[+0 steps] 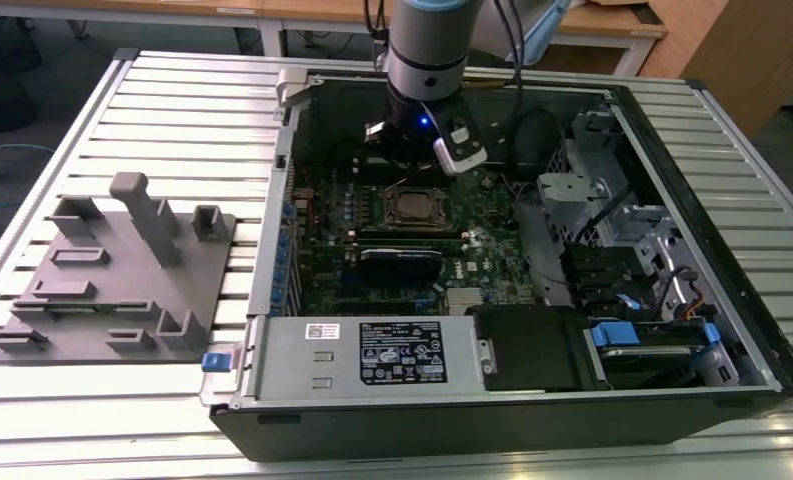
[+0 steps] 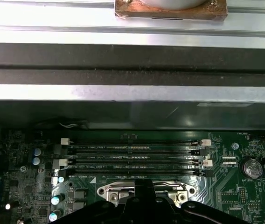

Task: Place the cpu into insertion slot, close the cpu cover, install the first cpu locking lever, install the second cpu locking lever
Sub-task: 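Install the first cpu locking lever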

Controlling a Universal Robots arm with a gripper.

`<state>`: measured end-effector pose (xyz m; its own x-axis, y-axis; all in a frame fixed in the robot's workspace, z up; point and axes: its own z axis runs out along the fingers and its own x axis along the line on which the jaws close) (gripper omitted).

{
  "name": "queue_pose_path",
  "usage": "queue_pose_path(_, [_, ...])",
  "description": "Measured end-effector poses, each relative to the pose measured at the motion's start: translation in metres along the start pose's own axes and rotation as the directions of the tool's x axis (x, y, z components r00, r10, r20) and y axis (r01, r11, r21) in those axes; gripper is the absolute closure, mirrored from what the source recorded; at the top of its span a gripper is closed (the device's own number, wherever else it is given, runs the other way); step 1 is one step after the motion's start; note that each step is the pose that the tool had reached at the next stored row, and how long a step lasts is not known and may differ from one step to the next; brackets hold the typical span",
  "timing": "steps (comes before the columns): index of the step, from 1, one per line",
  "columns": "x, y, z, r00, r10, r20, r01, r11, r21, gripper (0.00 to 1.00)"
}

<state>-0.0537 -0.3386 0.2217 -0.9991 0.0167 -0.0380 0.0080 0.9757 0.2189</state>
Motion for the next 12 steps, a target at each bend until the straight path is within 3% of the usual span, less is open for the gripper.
queue_pose_path(6, [0.0002, 0.0014, 0.001, 1.0, 0.001, 0.0024, -0.001, 1.0, -0.0009, 0.89])
queue_pose_path(12, [0.0002, 0.0031, 0.0034, 0.9996, 0.026, 0.0079, -0.026, 0.9997, -0.0011, 0.89])
